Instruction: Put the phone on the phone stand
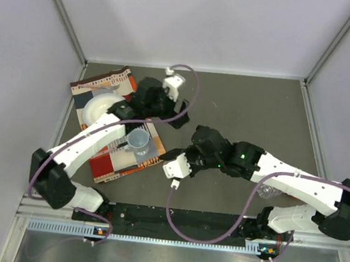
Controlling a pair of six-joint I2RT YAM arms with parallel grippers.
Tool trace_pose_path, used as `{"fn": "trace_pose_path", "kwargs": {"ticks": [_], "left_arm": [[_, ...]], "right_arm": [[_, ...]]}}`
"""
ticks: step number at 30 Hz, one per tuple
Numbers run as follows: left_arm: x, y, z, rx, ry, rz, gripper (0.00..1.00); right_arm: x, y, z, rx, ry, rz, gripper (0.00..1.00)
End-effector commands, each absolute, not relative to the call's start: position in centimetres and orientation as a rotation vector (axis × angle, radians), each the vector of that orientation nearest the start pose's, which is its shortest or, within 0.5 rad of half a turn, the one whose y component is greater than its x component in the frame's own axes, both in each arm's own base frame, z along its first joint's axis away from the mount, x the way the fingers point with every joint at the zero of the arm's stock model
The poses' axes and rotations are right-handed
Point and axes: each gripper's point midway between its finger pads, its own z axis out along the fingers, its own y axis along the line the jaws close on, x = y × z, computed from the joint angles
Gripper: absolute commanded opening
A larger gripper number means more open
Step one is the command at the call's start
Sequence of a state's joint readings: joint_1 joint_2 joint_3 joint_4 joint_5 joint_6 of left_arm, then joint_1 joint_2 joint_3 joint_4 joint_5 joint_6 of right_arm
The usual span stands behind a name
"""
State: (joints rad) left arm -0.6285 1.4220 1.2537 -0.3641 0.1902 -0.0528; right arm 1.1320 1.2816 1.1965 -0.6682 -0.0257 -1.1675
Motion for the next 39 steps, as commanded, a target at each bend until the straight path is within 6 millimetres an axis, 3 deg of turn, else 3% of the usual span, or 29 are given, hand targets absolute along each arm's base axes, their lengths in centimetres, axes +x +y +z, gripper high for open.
{"fn": "trace_pose_path", "kwargs": {"ticks": [1, 4, 5, 6, 7, 8, 10, 11, 12, 16, 19, 25, 30, 31, 32, 35, 36, 37, 39], "left_arm": [[32.1, -24.5, 33.6, 0.529, 1.766, -0.717, 0.97], [29.6, -24.9, 34.6, 0.642, 1.723, -0.828, 0.97], [28.3, -25.4, 34.9, 0.708, 1.688, -0.887, 0.95], [25.2, -26.2, 34.9, 0.834, 1.634, -1.009, 0.95], [23.4, -26.5, 34.9, 0.918, 1.581, -1.069, 0.95], [21.7, -26.4, 35.5, 0.972, 1.514, -1.106, 0.95], [19.6, -26.5, 33.9, 1.042, 1.476, -1.175, 0.96], [18.9, -26.2, 34.5, 1.051, 1.419, -1.167, 0.97], [18.5, -26.2, 33.0, 1.062, 1.433, -1.187, 0.98], [16.7, -26.0, 31.5, 1.128, 1.402, -1.219, 0.98], [15.9, -26.9, 30.6, 1.150, 1.396, -1.228, 0.98], [14.7, -29.2, 28.8, 1.231, 1.422, -1.252, 0.98], [11.7, -30.4, 27.5, 1.369, 1.410, -1.369, 0.94], [11.7, -30.5, 27.3, 1.381, 1.410, -1.363, 0.90], [11.7, -30.6, 27.0, 1.382, 1.421, -1.363, 0.73], [12.5, -30.7, 26.9, 1.374, 1.442, -1.323, 0.37], [12.5, -30.7, 26.9, 1.375, 1.441, -1.321, 0.11], [12.8, -30.7, 27.0, 1.365, 1.445, -1.307, 0.00], [12.9, -30.6, 27.3, 1.356, 1.433, -1.296, 0.00]], "right_arm": [[16.3, 31.8, 26.6, -1.953, 0.947, 0.158, 0.00], [16.3, 31.0, 26.3, -1.924, 1.039, 0.171, 0.00], [16.5, 30.7, 27.2, -1.863, 1.126, 0.201, 0.00], [16.3, 30.5, 27.6, -1.839, 1.180, 0.240, 0.00], [16.8, 29.7, 28.1, -1.801, 1.254, 0.278, 0.00], [15.5, 29.4, 28.4, -1.791, 1.349, 0.398, 0.00], [14.0, 28.9, 28.5, -1.768, 1.454, 0.539, 0.00], [13.8, 28.2, 28.5, -1.752, 1.507, 0.571, 0.00], [13.5, 28.0, 28.6, -1.733, 1.539, 0.613, 0.00], [12.1, 27.4, 29.8, -1.615, 1.646, 0.861, 0.00], [11.0, 27.4, 30.2, -1.606, 1.667, 0.949, 0.00], [11.0, 27.8, 31.1, -1.568, 1.717, 0.984, 0.00], [11.7, 27.8, 31.8, -1.515, 1.752, 0.959, 0.00], [11.4, 27.9, 32.2, -1.511, 1.747, 0.979, 0.00], [11.3, 27.9, 32.5, -1.506, 1.741, 0.987, 0.00], [11.4, 27.9, 32.8, -1.475, 1.765, 0.989, 0.00], [11.5, 27.8, 32.8, -1.461, 1.773, 0.984, 0.00], [12.0, 27.7, 32.6, -1.416, 1.811, 0.955, 0.04], [13.4, 27.6, 33.5, -1.291, 1.818, 0.903, 0.09]]}}
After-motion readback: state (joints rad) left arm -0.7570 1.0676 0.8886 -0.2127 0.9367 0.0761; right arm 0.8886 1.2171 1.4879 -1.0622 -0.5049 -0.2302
